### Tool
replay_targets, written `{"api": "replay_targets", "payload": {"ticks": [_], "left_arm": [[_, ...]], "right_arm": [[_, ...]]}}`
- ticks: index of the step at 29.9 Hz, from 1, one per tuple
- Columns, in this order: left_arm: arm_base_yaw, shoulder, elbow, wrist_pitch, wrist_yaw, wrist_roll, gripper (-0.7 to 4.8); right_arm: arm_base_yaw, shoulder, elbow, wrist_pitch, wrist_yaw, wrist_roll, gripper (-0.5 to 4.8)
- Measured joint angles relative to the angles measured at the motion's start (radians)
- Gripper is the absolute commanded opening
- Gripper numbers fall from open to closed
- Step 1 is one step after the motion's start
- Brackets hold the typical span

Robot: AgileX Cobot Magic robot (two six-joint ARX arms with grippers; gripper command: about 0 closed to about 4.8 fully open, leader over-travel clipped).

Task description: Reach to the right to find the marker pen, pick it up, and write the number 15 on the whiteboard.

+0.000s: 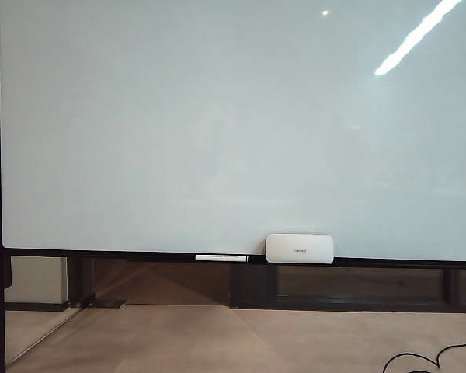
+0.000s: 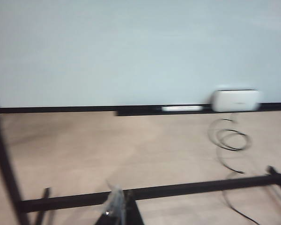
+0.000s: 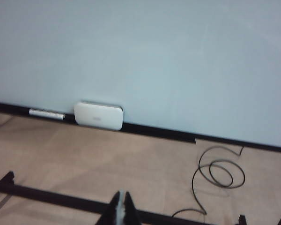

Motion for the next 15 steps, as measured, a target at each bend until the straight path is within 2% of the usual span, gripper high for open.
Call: {"api": "replay_targets", "payload": {"ticks": [5, 15], "left_arm": [[0.0, 0.0, 0.0, 0.0, 0.037, -0.039, -0.05], [0.0, 0.0, 0.0, 0.0, 0.04, -0.047, -0.05]], "right_arm": [[0.0, 0.0, 0.0, 0.001, 0.11, 0.021, -0.08], [-0.001, 0.0, 0.0, -0.007, 0.089, 0.023, -0.08]]}}
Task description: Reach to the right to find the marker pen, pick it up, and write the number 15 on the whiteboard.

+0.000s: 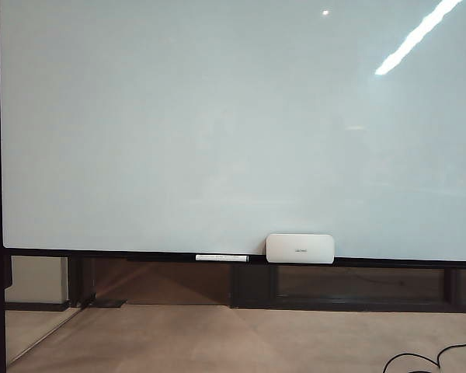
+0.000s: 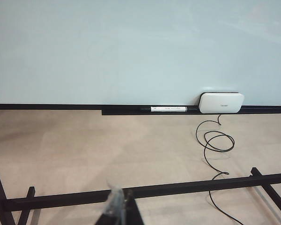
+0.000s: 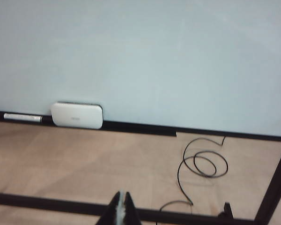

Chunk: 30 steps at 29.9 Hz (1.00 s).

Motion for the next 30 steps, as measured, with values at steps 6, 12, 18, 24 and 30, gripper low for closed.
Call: {"api": "replay_targets", "payload": {"ticks": [6, 12, 18, 24, 30], "left_arm": [[0.0, 0.0, 0.0, 0.002, 0.016, -0.076, -0.05], [0.0, 0.0, 0.0, 0.062, 0.123, -0.129, -0.05], [-0.006, 0.0, 0.0, 0.103, 0.221, -0.141, -0.05], [-0.12, 0.004, 0.0, 0.108, 0.223, -0.179, -0.05], [-0.285, 0.055, 0.0, 0.134, 0.106, -0.177, -0.05]], "right_arm": [[0.001, 0.0, 0.0, 0.134, 0.0, 0.165, 0.22], [0.0, 0.0, 0.021, 0.215, 0.003, 0.26, 0.22], [0.0, 0.043, 0.121, 0.174, 0.035, 0.237, 0.22], [0.0, 0.212, 0.209, 0.168, 0.063, 0.223, 0.22], [0.001, 0.454, 0.345, 0.209, 0.068, 0.134, 0.22]]}}
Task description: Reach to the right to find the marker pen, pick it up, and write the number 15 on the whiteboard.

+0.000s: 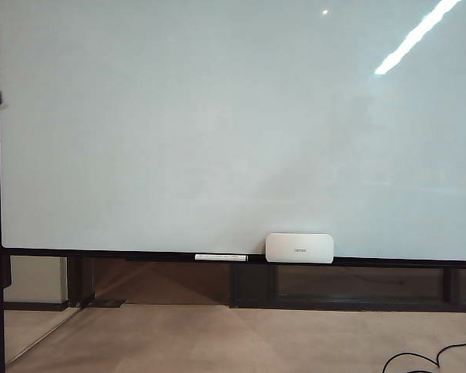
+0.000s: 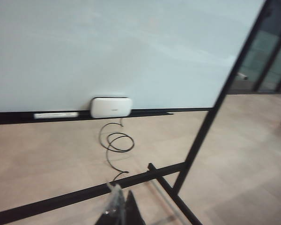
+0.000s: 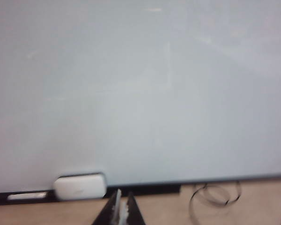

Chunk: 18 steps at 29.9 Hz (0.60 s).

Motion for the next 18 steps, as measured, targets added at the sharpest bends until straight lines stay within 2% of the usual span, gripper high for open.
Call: {"api": "replay_targets", "payload": {"ticks": [5, 9, 12, 15, 18], "left_arm": [[-0.097, 0.064, 0.001, 0.108, -0.013, 0.016, -0.05], [-0.119, 0.125, 0.001, 0.157, -0.016, 0.058, -0.05], [-0.119, 0.163, 0.001, 0.179, -0.014, 0.075, -0.05], [-0.119, 0.192, 0.001, 0.188, -0.018, 0.049, -0.05], [-0.119, 0.2, 0.0, 0.187, -0.105, -0.009, -0.05]], "right_arm": [[-0.003, 0.154, 0.102, 0.125, 0.001, -0.164, 0.22], [-0.048, 0.245, 0.13, 0.201, 0.0, -0.193, 0.21], [-0.109, 0.314, 0.163, 0.221, 0.0, -0.195, 0.21], [-0.189, 0.367, 0.188, 0.248, -0.007, -0.195, 0.21], [-0.307, 0.441, 0.204, 0.3, -0.045, -0.182, 0.21]]}}
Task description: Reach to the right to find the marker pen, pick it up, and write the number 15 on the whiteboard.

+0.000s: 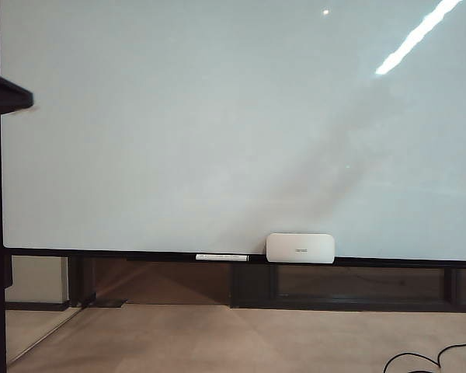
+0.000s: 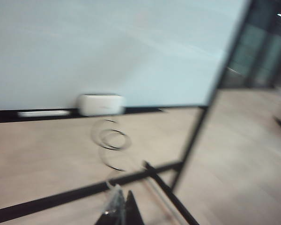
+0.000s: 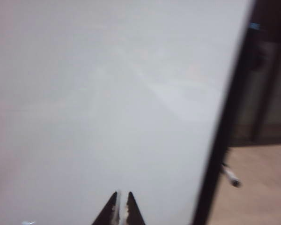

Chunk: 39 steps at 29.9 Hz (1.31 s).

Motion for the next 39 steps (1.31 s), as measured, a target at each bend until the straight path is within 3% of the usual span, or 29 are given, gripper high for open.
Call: {"api": "replay_targets", "payload": {"ticks": [4, 6, 9, 13, 22, 25, 27, 29, 32, 35, 39], "left_arm": [[0.0, 0.0, 0.0, 0.021, -0.174, -0.001, -0.05], [0.001, 0.0, 0.0, 0.031, -0.193, 0.015, -0.05], [0.002, 0.014, 0.0, 0.039, -0.196, 0.06, -0.05], [0.003, 0.036, 0.0, 0.029, -0.149, 0.199, -0.05], [0.003, 0.116, 0.0, 0.059, -0.084, 0.287, -0.05], [0.003, 0.154, 0.0, 0.089, -0.071, 0.291, -0.05], [0.004, 0.197, 0.0, 0.143, -0.042, 0.29, -0.05], [0.003, 0.251, 0.0, 0.209, -0.021, 0.284, -0.05], [0.004, 0.42, 0.0, 0.373, -0.007, 0.278, -0.05], [0.004, 0.562, 0.0, 0.494, 0.014, 0.275, -0.05], [0.005, 0.699, 0.025, 0.631, 0.037, 0.256, -0.05]], "right_arm": [[-0.108, 0.09, 0.01, 0.062, -0.031, 0.077, 0.22], [-0.14, 0.147, 0.015, 0.114, -0.035, 0.1, 0.22], [-0.177, 0.27, 0.029, 0.149, -0.061, 0.1, 0.22], [-0.183, 0.403, 0.052, 0.149, -0.128, 0.019, 0.22], [-0.267, 0.563, 0.056, 0.258, -0.132, -0.027, 0.26], [-0.317, 0.601, 0.055, 0.307, -0.127, -0.028, 0.62], [-0.34, 0.612, 0.055, 0.34, -0.128, -0.027, 0.62], [-0.357, 0.616, 0.056, 0.36, -0.128, -0.028, -0.06], [-0.397, 0.623, 0.057, 0.349, -0.13, -0.01, -0.06], [-0.446, 0.705, 0.076, 0.383, -0.203, -0.008, -0.06], [-0.506, 0.849, 0.199, 0.39, -0.387, 0.034, -0.06]]}}
